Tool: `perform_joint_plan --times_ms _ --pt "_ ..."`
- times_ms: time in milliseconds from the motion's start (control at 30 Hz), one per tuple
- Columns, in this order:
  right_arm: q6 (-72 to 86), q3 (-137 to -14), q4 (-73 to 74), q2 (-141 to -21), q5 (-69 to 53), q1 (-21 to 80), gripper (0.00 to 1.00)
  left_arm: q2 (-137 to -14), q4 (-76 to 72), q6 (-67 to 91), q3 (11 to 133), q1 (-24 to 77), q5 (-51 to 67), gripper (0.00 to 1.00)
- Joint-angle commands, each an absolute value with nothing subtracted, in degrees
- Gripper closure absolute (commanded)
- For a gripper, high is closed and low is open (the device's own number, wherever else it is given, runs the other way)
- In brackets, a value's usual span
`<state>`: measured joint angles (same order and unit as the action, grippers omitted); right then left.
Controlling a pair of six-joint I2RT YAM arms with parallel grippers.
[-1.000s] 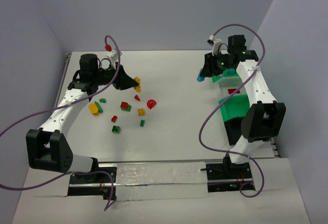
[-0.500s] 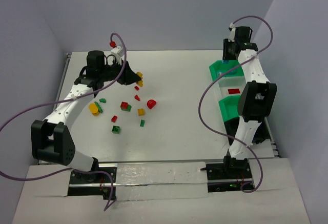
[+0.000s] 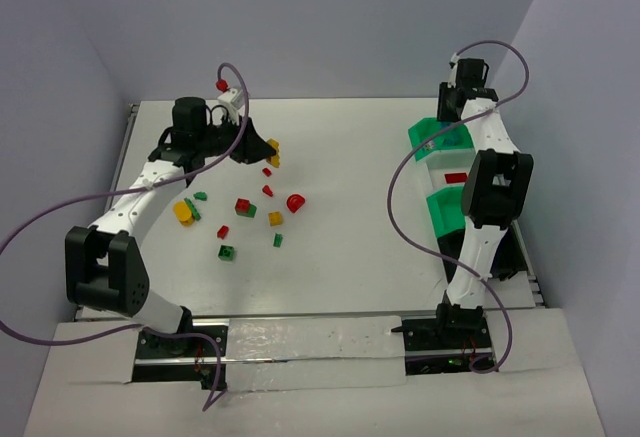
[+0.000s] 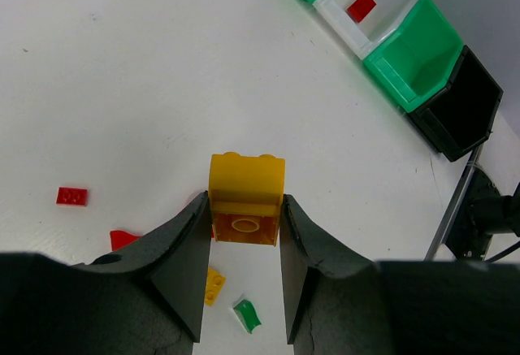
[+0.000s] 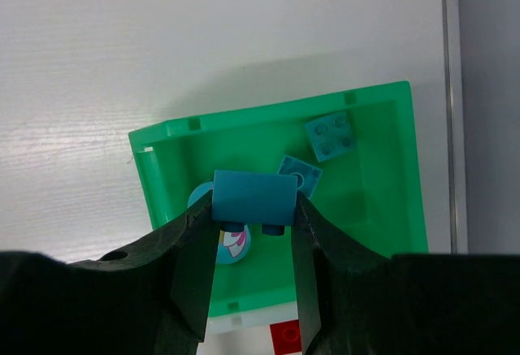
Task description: Sort the legos into containers by color
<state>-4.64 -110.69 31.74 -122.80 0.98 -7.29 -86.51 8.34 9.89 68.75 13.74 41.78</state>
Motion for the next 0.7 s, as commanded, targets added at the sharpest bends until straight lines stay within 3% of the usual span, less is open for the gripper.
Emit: perform_joint_plan --times_ms 0,100,167,233,367,500,667 --pt "-3.6 -113.48 28.39 -123.6 2.56 -7.73 0.79 -86.93 5.55 10.19 72.07 13.89 41.84 1.0" --pt "-3.34 -113.99 28.39 -124.45 3.17 -7.74 0.76 -87.1 5.8 10.11 72.34 13.89 41.93 1.0" --pt "-3.09 -113.99 28.55 -124.46 3.58 -7.82 0.5 -87.35 5.88 10.1 72.5 13.89 42.01 1.0" --pt "-2.91 -113.66 28.87 -123.98 3.37 -7.82 0.34 -87.52 5.89 10.18 72.51 13.89 41.93 1.0" --pt "-2.98 -111.99 29.7 -121.06 1.6 -7.74 0.2 -87.45 5.46 10.63 72.34 13.89 42.79 1.0" --pt "-3.45 -109.95 31.29 -117.35 -1.02 -7.73 0.18 -87.31 3.12 13.69 71.23 13.89 45.81 1.0" --pt "-4.94 -102.42 30.62 -105.49 -16.37 -6.28 0.15 -86.4 -1.52 23.2 68.62 13.89 46.65 1.0"
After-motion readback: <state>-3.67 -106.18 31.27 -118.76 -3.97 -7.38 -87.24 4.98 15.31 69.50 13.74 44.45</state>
